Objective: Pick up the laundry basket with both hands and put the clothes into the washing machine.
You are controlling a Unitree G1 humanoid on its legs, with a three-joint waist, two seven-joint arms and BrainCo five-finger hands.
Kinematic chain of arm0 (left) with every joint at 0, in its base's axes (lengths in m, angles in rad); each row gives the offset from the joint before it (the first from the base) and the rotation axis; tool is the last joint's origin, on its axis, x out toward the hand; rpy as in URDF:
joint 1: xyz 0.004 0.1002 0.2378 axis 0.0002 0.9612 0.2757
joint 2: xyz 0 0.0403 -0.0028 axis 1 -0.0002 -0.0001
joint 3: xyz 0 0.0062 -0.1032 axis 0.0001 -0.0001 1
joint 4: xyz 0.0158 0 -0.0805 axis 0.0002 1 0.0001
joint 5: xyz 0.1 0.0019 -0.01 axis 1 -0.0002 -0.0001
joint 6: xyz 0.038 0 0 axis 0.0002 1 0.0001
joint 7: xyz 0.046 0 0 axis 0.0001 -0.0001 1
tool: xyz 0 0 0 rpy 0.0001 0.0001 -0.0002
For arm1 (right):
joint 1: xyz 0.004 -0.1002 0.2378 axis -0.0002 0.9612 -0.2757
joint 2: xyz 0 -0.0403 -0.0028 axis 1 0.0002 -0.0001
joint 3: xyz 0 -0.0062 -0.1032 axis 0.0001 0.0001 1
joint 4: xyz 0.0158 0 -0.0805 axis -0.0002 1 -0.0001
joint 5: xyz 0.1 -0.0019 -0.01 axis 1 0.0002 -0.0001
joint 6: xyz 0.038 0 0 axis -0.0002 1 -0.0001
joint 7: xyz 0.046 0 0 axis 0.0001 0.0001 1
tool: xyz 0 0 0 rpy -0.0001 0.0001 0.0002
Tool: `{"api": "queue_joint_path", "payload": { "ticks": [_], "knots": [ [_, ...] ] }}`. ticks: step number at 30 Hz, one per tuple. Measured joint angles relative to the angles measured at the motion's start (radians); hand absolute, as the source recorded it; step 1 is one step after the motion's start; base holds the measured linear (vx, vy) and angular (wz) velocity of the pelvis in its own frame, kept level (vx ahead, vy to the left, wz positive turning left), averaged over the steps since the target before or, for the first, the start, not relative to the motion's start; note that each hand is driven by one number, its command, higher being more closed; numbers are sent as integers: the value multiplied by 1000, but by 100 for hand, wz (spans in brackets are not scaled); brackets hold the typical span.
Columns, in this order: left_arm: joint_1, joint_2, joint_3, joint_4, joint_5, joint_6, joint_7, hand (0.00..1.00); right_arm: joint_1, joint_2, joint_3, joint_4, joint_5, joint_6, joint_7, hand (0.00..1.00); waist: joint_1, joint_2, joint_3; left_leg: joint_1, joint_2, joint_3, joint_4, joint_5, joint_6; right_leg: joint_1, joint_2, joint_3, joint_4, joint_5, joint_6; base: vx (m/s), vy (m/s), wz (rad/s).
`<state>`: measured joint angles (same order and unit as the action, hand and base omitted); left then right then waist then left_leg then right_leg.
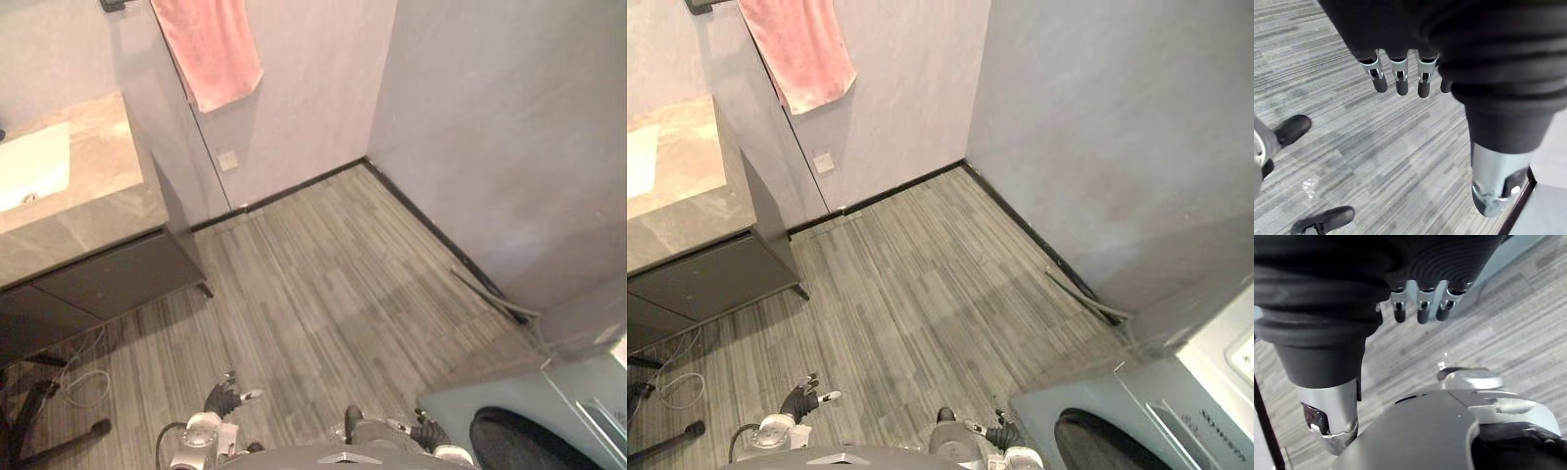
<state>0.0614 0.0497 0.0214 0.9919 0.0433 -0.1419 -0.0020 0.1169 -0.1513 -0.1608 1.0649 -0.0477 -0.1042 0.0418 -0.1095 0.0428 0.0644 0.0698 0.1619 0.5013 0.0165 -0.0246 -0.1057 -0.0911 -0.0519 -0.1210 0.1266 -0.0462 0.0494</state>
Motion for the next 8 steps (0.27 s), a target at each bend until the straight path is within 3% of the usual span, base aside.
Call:
{"api": "queue_joint_path", "payload": {
  "ticks": [8],
  "knots": [
    [12,11,16,6,-21,0,21,0,40,28,-35,13,0,0,-8,0,15,-37,-26,17,-16,-10,-3,1,-1,74,0,1,-121,64,3,31,8,1]
  ]
}}
